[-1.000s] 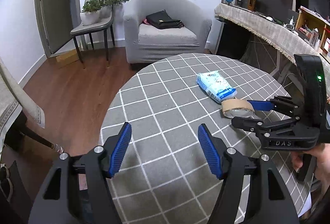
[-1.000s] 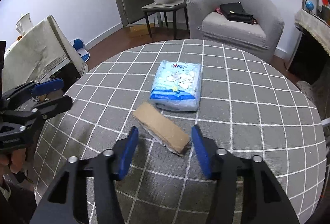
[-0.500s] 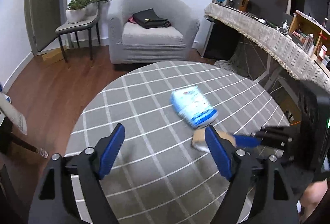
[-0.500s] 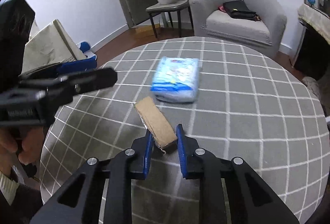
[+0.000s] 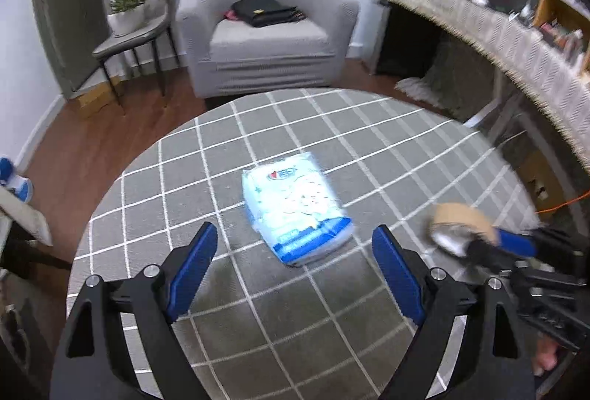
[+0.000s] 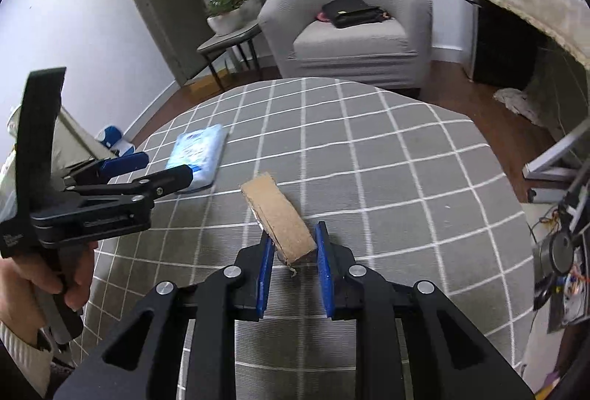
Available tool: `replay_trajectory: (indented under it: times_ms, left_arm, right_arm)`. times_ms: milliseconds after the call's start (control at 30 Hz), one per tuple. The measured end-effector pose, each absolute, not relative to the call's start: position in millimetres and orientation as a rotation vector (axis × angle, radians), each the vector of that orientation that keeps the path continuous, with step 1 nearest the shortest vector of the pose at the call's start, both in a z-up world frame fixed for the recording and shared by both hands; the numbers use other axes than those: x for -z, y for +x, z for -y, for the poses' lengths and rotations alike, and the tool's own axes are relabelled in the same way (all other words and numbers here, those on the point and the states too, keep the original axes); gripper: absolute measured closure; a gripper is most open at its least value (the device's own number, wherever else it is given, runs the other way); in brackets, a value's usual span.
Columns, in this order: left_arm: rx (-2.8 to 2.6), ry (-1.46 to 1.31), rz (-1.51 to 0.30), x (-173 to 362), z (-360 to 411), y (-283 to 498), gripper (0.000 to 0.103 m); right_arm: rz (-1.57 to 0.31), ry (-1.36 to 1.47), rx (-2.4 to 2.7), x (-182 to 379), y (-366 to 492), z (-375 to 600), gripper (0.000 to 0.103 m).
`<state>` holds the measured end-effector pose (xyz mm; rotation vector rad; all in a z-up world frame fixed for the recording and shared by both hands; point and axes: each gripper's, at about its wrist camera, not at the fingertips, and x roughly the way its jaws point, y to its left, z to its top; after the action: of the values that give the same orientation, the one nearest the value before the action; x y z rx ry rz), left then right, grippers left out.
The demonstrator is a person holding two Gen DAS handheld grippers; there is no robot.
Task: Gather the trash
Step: 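Close the left gripper on the blue-and-white wipes pack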
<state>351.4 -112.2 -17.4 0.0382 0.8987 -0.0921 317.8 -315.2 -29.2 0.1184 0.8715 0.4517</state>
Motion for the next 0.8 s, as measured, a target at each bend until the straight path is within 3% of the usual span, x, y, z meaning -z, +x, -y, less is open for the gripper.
replay_trajectory:
  times_ms: [567,633,667,700,800]
  left_arm:
    - [-0.116,-0.056,-0.954,39.4,112.9,392.3,0.017]
    - [-0.123,-0.064,-0.933,37.9,112.9,392.4,0.026]
    - [-0.12,-0.06,-0.923,36.6,113.6,391.9,0.039]
    - [-0.114,-0.057,-0.923,34.9,114.2,392.0,0.044]
    - [-0.08,-0.065,-0.93,32.5,112.9,387.0,0.046]
  right_arm:
    - [-0.87,0.168,-0.456,31.2,318.9,322.3,0.081]
    - [-0.875,0.171,-0.455,31.0,320.1,321.4,0.081]
    - [-0.874,0.174,-0.457,30.2,320.1,320.8,0.081]
    - [-0.873,0.176,-0.46,28.8,319.9,319.6,0.081]
    - [-0.866,0.176,-0.469,22.2,317.6,314.0,0.081]
